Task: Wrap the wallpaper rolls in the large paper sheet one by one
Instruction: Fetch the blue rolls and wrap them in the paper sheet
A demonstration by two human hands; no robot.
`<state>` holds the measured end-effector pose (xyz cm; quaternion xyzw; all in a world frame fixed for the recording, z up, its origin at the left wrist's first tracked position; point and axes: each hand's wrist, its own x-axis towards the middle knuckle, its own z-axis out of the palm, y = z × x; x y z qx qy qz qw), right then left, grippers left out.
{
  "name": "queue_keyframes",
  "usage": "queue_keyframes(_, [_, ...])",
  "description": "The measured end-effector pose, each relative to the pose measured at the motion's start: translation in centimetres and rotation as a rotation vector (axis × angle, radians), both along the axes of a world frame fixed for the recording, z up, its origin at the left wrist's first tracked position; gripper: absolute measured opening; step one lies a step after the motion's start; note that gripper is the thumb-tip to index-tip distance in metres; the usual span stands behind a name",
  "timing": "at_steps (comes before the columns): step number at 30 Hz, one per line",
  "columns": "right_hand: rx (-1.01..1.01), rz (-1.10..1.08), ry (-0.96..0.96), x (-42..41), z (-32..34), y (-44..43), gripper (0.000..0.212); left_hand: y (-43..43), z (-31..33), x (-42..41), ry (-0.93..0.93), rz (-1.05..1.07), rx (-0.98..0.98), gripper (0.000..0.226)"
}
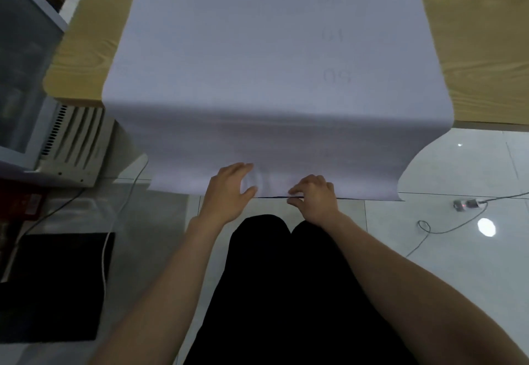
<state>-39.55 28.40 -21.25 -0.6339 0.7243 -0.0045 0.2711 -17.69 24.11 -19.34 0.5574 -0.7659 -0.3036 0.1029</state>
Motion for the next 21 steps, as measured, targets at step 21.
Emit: queue_keyframes(21, [0.177,-0.168,-0.327,-0.9,15.5,1.5,0.012,2.9,13.3,1.5,-0.072,-0.238,-0.171,0.045])
